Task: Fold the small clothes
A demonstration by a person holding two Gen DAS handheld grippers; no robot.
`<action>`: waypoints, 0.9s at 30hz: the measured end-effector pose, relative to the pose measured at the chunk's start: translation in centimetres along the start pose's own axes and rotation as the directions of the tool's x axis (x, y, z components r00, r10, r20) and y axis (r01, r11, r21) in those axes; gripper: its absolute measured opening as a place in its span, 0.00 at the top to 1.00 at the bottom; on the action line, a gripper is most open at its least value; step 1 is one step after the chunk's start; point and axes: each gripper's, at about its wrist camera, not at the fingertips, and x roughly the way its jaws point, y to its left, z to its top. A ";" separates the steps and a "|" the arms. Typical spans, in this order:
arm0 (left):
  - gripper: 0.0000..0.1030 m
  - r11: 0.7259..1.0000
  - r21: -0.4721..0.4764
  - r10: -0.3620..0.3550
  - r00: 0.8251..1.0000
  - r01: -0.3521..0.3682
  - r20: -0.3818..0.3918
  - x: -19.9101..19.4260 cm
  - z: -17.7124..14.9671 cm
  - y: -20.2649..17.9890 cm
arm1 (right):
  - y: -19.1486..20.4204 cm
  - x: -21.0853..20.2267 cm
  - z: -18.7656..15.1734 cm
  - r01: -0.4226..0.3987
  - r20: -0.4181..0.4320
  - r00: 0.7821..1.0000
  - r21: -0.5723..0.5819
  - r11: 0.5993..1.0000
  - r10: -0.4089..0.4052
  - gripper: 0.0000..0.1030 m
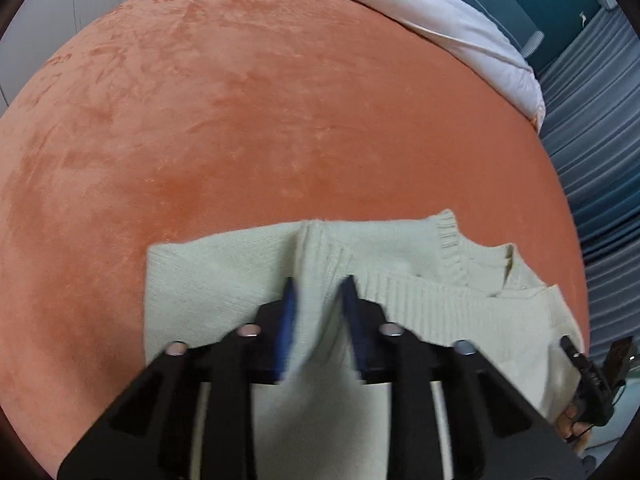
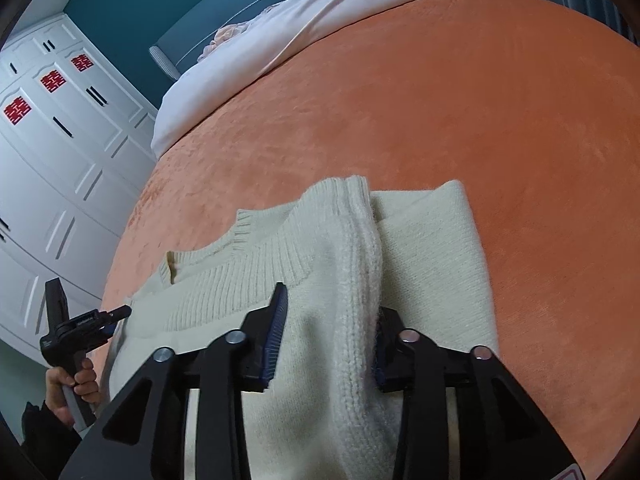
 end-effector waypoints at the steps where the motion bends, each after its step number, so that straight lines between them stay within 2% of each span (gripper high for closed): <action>1: 0.92 1.000 -0.019 -0.016 0.999 0.017 0.044 -1.4 0.2 0.0 | 0.3 -0.7 0.1 -0.008 0.025 1.000 -0.006 1.000 0.008 0.93; 2: 0.92 0.999 -0.022 -0.036 0.994 0.038 0.099 -3.2 0.2 -0.2 | 0.8 -2.1 0.3 -0.036 0.080 0.996 -0.015 0.999 0.037 0.93; 5: 0.92 0.993 -0.003 -0.110 0.960 0.115 0.255 -9.0 0.7 -1.3 | 2.6 -6.6 1.6 -0.138 0.222 0.965 -0.031 0.990 0.142 0.93; 7: 0.92 0.996 -0.005 -0.083 0.951 0.089 0.299 -10.2 1.7 -1.6 | 3.5 -8.4 2.5 -0.146 0.294 0.943 -0.051 0.988 0.155 0.94; 8: 0.92 0.998 -0.017 -0.054 0.955 0.062 0.291 -9.6 2.4 -1.4 | 3.4 -8.3 3.0 -0.144 0.302 0.941 -0.049 0.988 0.152 0.94; 10: 0.91 0.999 -0.028 0.029 0.974 -0.023 0.225 -6.2 3.4 -0.7 | 2.2 -5.8 3.8 -0.073 0.253 0.964 -0.030 0.997 0.078 0.94; 11: 0.91 0.997 -0.044 0.065 0.985 -0.058 0.161 -3.7 3.3 0.1 | 1.1 -3.2 3.8 -0.019 0.186 0.982 -0.018 1.000 0.022 0.94; 12: 0.91 0.994 -0.061 0.099 0.991 -0.094 0.086 -1.5 2.9 0.7 | -0.3 -0.2 3.5 0.026 0.080 0.996 0.015 1.000 -0.027 0.94; 13: 0.90 0.988 -0.065 0.140 0.990 -0.139 0.012 0.4 2.1 1.3 | -1.7 2.3 2.8 0.072 -0.028 0.997 0.057 0.996 -0.071 0.94; 14: 0.87 0.985 -0.075 0.159 0.987 -0.158 0.009 0.6 1.1 1.7 | -2.4 3.0 2.2 0.082 -0.070 0.995 0.078 0.994 -0.076 0.94; 15: 0.86 0.988 -0.096 0.130 0.989 -0.124 0.067 -0.6 0.1 1.8 | -2.3 2.1 1.6 0.074 -0.035 0.997 0.075 0.994 -0.072 0.93; 16: 0.80 0.987 -0.125 0.116 0.987 -0.101 0.112 -2.0 -0.8 2.1 | -1.9 0.8 1.1 0.085 0.006 0.996 0.061 0.995 -0.085 0.87; 17: 0.64 0.982 -0.164 0.115 0.984 -0.093 0.133 -3.6 -1.7 2.6 | -1.5 -1.1 0.6 0.102 0.049 0.993 0.045 0.994 -0.105 0.77; 18: 0.54 0.979 -0.192 0.102 0.983 -0.071 0.155 -5.1 -2.8 3.1 | -1.2 -2.9 0.0 0.114 0.076 0.990 0.042 0.993 -0.117 0.72; 19: 0.50 0.975 -0.219 0.089 0.978 -0.047 0.190 -7.0 -4.3 3.6 | -1.2 -4.3 -0.8 0.107 0.096 0.989 0.044 0.993 -0.111 0.64; 20: 0.41 0.969 -0.243 0.092 0.973 -0.039 0.214 -8.6 -5.9 4.2 | -1.5 -6.0 -1.9 0.097 0.111 0.989 0.049 0.994 -0.102 0.55; 21: 0.32 0.962 -0.269 0.101 0.969 -0.038 0.224 -9.7 -7.6 4.6 | -1.9 -7.3 -3.2 0.096 0.107 0.989 0.059 0.994 -0.102 0.52; 23: 0.25 0.942 -0.335 0.097 0.972 -0.020 0.215 -11.3 -11.7 5.8 | -2.7 -8.6 -5.9 0.090 0.066 0.993 0.091 0.992 -0.097 0.41; 27: 0.23 0.888 -0.460 0.087 0.985 -0.009 0.149 -10.7 -17.8 7.1 | -3.8 -9.1 -11.0 0.050 -0.012 0.999 0.159 0.986 -0.049 0.35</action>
